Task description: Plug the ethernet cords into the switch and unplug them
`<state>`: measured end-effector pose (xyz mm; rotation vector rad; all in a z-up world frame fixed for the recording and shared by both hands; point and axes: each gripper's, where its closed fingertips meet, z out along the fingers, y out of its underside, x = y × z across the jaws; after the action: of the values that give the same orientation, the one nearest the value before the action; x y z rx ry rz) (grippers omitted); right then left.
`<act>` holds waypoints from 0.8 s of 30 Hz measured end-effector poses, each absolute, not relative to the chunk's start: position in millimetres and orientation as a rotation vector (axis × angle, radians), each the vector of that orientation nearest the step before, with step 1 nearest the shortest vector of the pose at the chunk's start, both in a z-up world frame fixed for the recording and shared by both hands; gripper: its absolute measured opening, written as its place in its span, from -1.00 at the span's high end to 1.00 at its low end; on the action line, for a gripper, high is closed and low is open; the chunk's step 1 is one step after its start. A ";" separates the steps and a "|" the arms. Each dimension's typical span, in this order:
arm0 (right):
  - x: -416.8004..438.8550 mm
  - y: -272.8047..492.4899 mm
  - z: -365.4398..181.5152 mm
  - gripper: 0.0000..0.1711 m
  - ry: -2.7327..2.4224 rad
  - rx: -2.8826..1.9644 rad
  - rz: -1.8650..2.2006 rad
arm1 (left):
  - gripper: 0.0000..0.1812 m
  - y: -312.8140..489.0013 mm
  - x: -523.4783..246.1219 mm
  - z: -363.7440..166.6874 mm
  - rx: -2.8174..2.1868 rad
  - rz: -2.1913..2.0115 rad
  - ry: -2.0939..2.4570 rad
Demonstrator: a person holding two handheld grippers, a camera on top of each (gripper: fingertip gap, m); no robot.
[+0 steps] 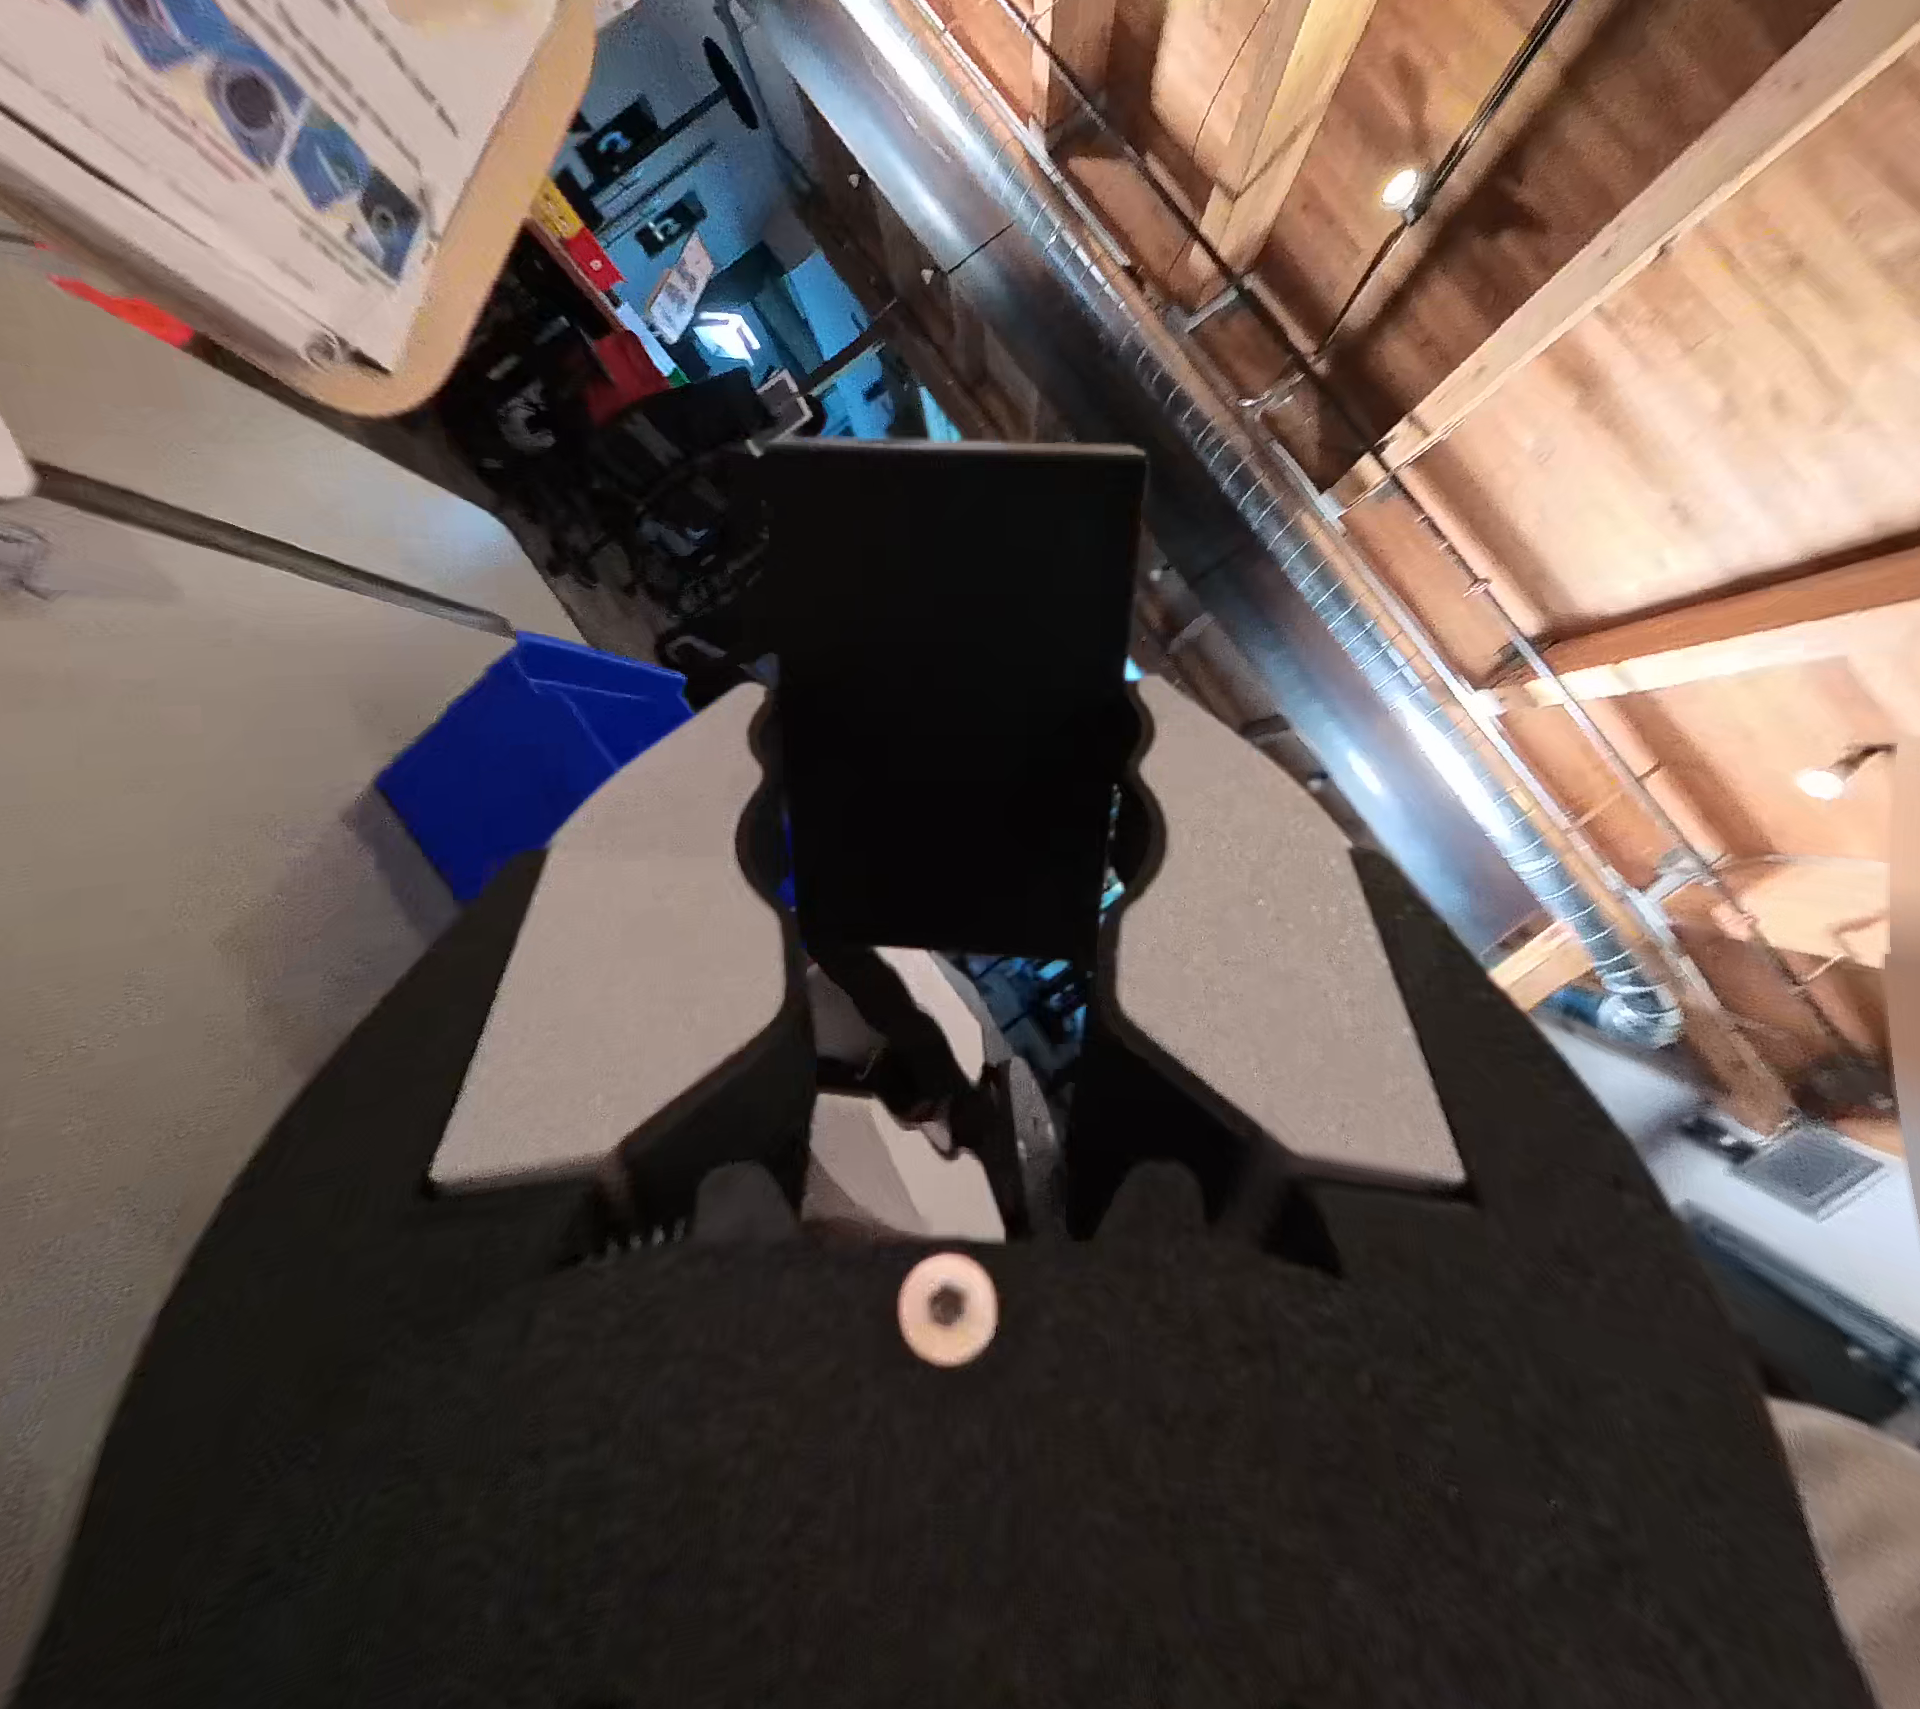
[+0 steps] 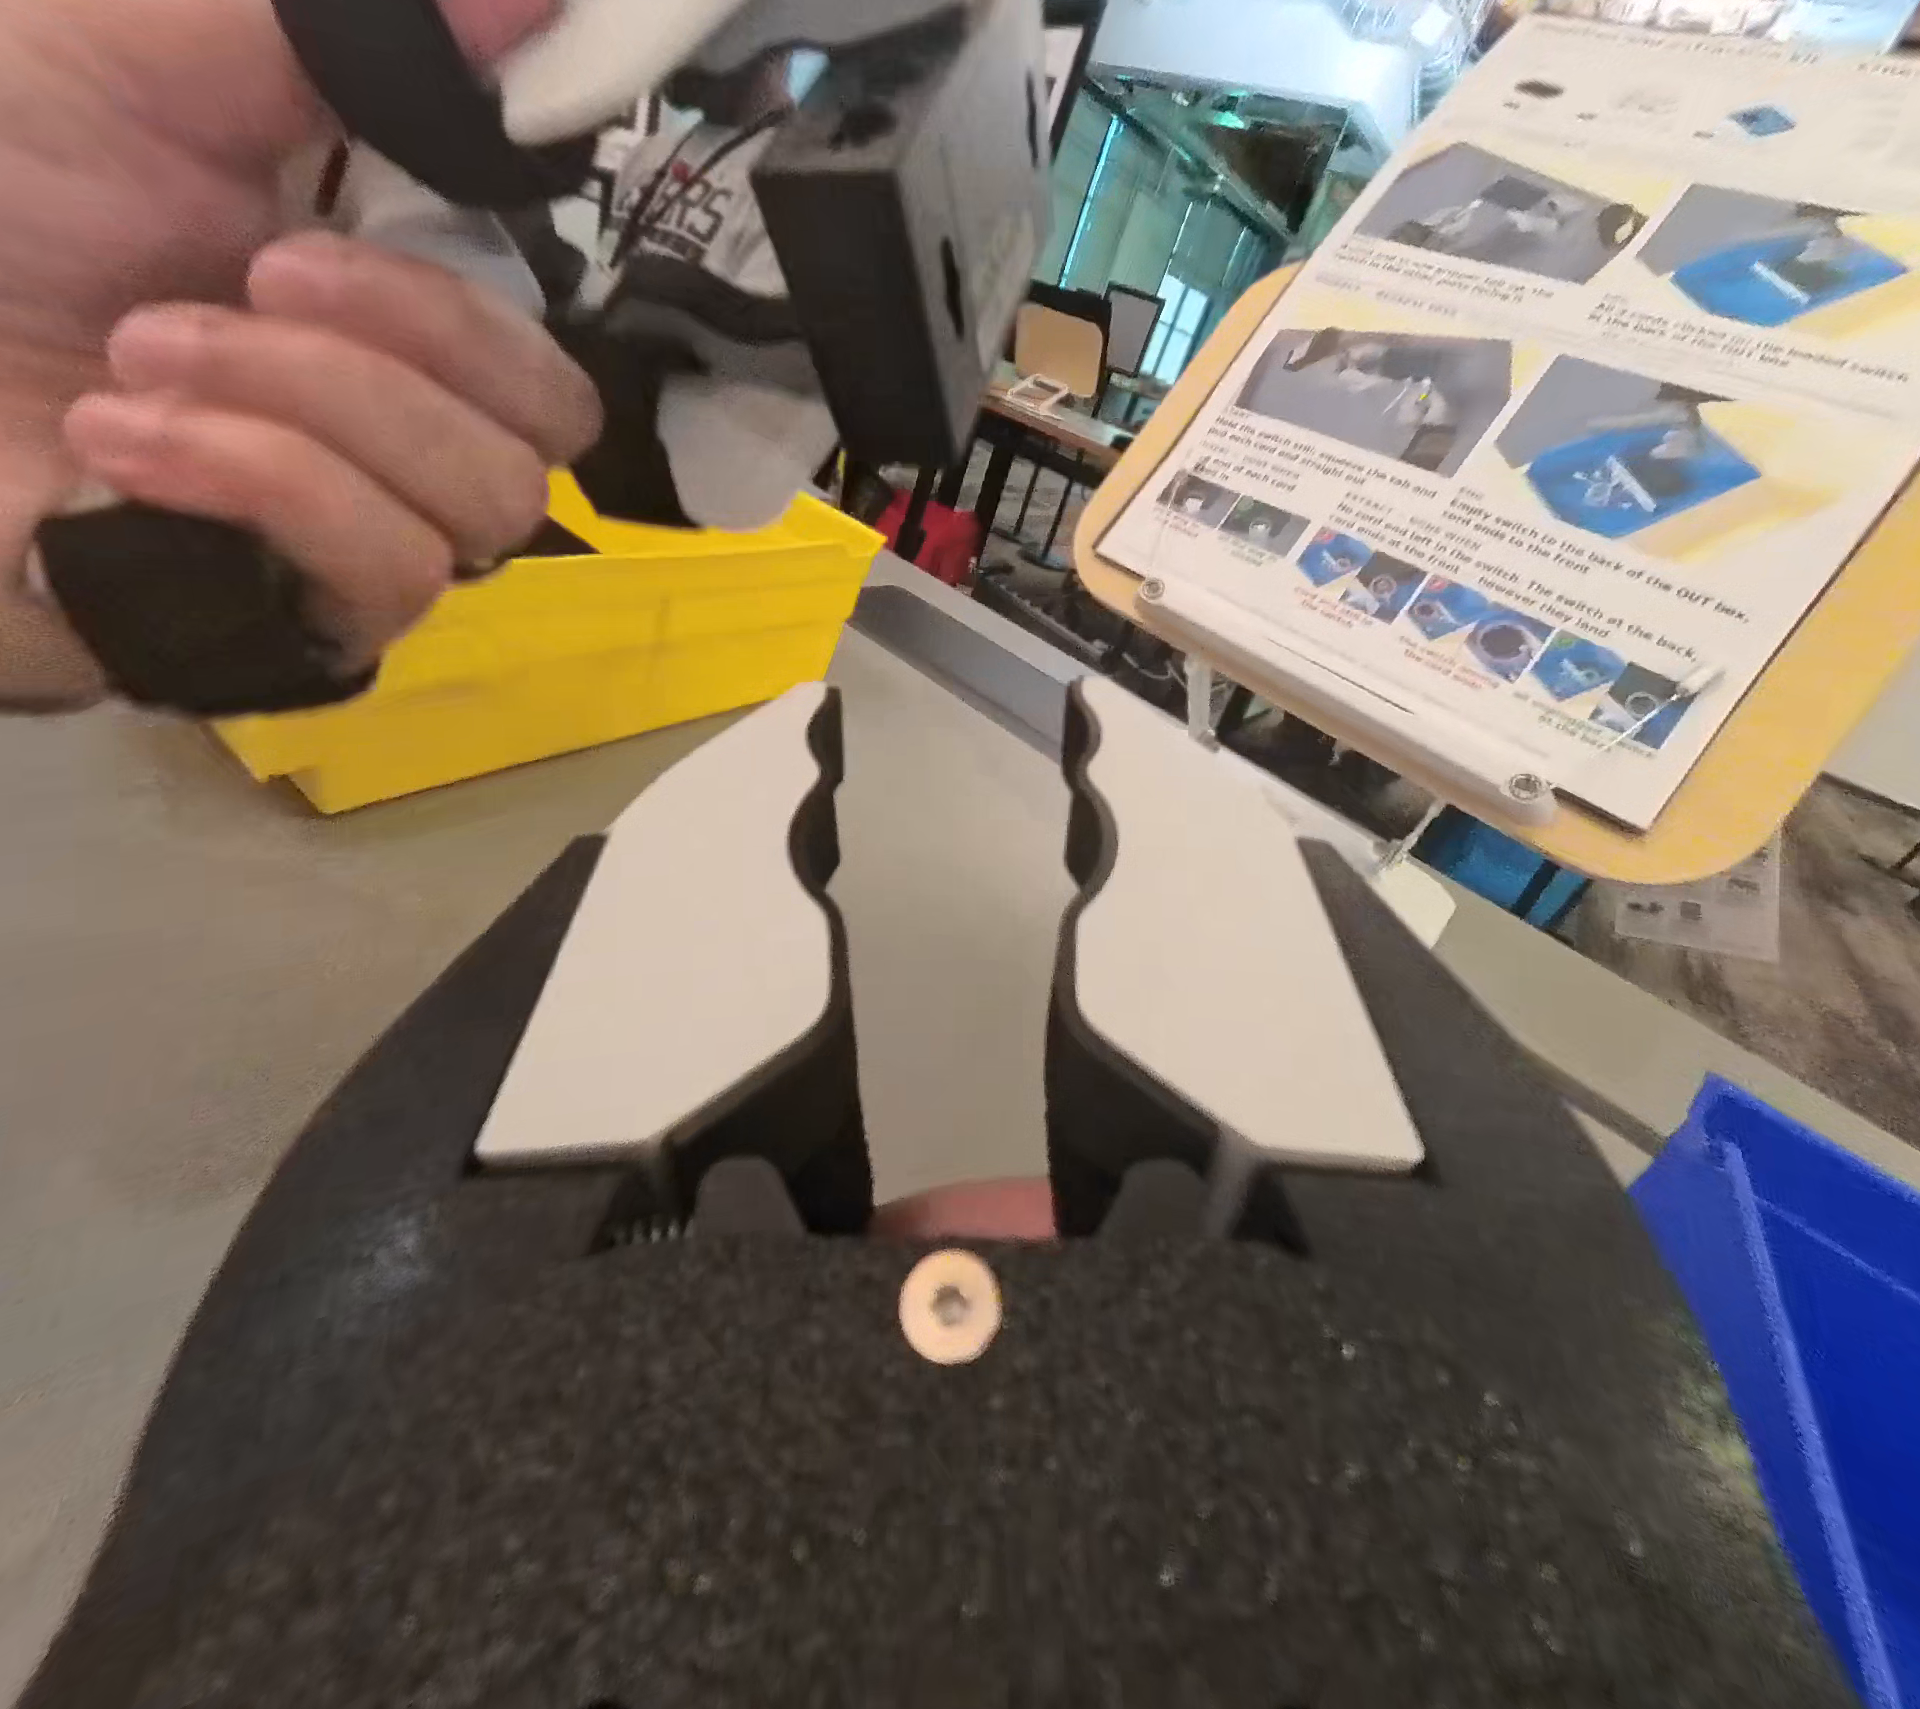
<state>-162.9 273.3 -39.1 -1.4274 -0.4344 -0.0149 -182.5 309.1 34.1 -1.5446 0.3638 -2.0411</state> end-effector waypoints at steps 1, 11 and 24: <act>-165.0 272.2 -35.3 0.53 -0.438 -1.421 -0.017 | 0.34 302.1 -173.8 31.5 -1.534 -2.098 0.308; -141.9 251.4 -11.6 0.56 -0.429 -1.313 -0.203 | 0.34 263.9 -131.9 7.6 -1.548 -2.340 0.093; -134.5 254.9 -30.8 0.63 -0.532 -1.317 -0.295 | 0.33 220.3 -116.5 -27.1 -1.653 -2.307 0.211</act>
<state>-134.5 254.9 -30.8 -1.3170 -0.5317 -0.2946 -116.5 220.3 -27.1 -1.6534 0.2106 -2.3074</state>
